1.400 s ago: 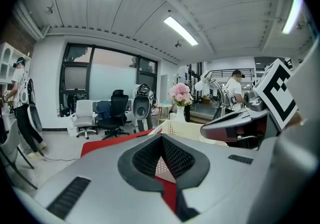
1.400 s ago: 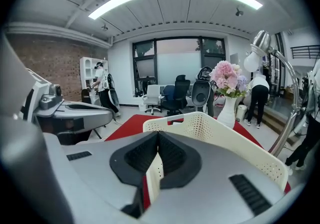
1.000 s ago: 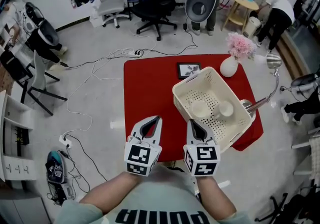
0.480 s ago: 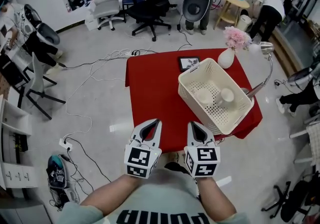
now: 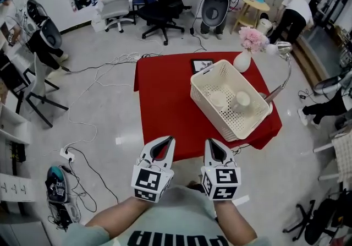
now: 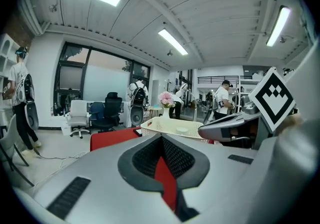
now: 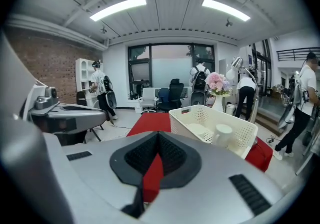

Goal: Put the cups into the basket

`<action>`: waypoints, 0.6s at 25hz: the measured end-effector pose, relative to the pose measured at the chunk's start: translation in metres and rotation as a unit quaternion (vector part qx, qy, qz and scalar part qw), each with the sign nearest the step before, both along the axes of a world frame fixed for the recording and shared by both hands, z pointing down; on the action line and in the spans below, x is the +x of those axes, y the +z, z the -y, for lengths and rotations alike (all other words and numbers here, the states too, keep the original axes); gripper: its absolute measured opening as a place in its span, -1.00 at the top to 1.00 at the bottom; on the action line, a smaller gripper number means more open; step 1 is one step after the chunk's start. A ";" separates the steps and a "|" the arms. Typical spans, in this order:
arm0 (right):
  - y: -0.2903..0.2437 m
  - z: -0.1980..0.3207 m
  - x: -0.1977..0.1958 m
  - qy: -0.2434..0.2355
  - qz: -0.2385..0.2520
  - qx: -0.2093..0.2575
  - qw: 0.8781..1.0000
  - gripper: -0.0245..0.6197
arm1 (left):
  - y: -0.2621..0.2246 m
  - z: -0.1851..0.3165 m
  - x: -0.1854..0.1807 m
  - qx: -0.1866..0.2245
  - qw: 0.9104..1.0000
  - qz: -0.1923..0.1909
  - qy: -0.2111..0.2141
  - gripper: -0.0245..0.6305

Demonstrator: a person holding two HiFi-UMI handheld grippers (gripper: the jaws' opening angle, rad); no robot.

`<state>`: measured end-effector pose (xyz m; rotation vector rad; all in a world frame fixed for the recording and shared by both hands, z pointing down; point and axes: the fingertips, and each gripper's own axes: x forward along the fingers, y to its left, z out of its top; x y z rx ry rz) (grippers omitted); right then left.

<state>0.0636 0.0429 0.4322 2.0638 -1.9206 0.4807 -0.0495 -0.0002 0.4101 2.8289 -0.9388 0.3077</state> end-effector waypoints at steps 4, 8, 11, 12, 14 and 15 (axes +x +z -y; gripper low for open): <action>-0.001 -0.011 0.010 -0.019 0.001 0.003 1.000 0.88 | -0.003 -0.014 0.007 -0.002 1.000 -0.001 -0.022 0.91; -0.003 -0.031 0.023 -0.048 -0.005 0.005 0.999 0.88 | -0.010 -0.037 0.017 -0.002 0.999 -0.007 -0.050 0.91; -0.004 -0.049 0.039 -0.059 -0.001 0.008 0.998 0.88 | -0.014 -0.060 0.032 0.002 0.998 -0.003 -0.059 0.91; -0.004 -0.054 0.043 -0.063 0.000 0.009 0.998 0.88 | -0.013 -0.067 0.036 0.002 0.998 -0.001 -0.062 0.91; -0.004 -0.061 0.049 -0.072 0.001 0.010 0.997 0.88 | -0.011 -0.077 0.041 0.002 0.998 0.003 -0.070 0.91; -0.004 -0.064 0.052 -0.076 0.002 0.012 0.997 0.88 | -0.009 -0.081 0.043 0.002 0.997 0.005 -0.075 0.91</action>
